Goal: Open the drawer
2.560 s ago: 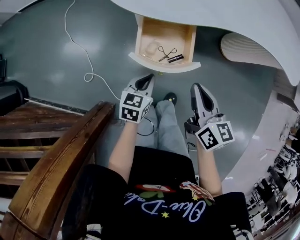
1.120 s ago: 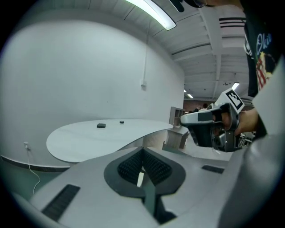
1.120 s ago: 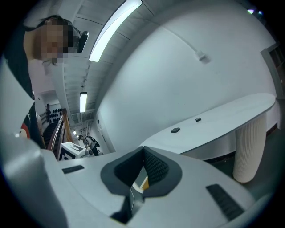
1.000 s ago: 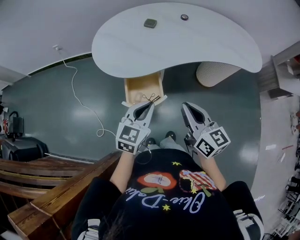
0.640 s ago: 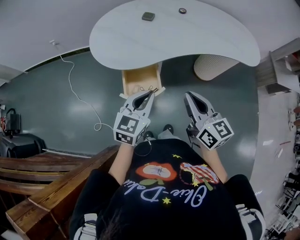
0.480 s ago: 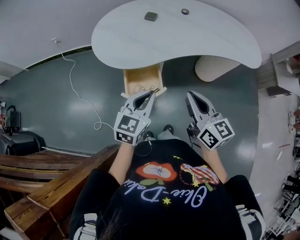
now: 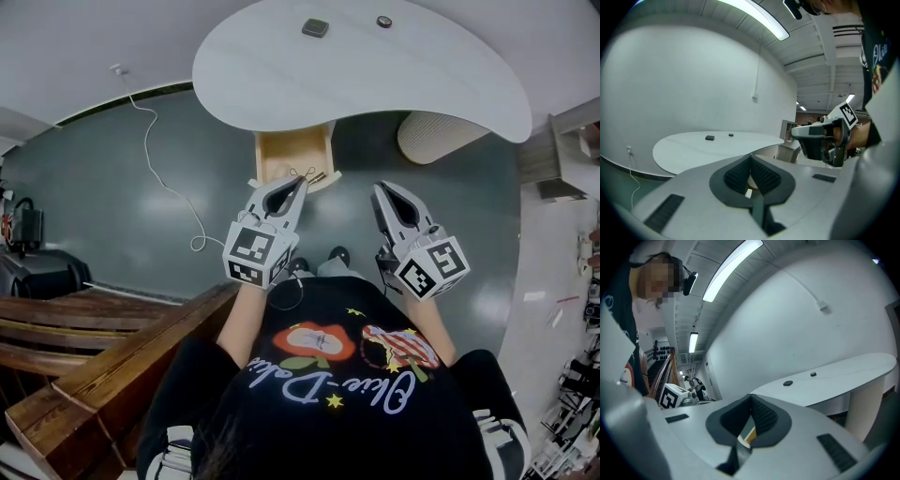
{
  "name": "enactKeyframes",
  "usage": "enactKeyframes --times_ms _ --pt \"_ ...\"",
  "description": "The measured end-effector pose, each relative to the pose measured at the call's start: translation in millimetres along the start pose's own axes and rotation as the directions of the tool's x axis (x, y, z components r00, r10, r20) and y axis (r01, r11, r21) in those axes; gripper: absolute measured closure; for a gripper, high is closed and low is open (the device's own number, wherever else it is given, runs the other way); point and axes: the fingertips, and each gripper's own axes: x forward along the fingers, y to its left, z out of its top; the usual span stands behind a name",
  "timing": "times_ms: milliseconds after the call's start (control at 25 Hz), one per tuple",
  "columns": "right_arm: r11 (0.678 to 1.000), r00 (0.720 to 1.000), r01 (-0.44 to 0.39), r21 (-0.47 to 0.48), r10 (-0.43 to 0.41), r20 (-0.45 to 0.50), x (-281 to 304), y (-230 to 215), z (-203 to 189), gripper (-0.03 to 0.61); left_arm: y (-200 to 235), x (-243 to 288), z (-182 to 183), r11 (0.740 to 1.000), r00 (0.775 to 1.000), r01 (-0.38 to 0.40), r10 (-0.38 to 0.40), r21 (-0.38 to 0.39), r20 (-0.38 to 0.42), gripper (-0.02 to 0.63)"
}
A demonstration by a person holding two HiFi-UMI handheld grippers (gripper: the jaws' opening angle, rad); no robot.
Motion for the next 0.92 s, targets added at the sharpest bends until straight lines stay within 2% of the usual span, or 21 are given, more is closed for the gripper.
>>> enactKeyframes --times_ms 680,920 --pt "1.0 1.0 -0.007 0.012 0.007 -0.012 6.0 3.3 -4.9 0.578 8.5 -5.9 -3.2 1.0 1.0 -0.023 0.023 0.004 -0.008 0.609" --pt "1.0 1.0 -0.015 0.008 0.016 -0.021 7.5 3.5 -6.0 0.578 9.0 -6.1 -6.2 0.999 1.0 -0.026 0.026 -0.024 0.001 0.609"
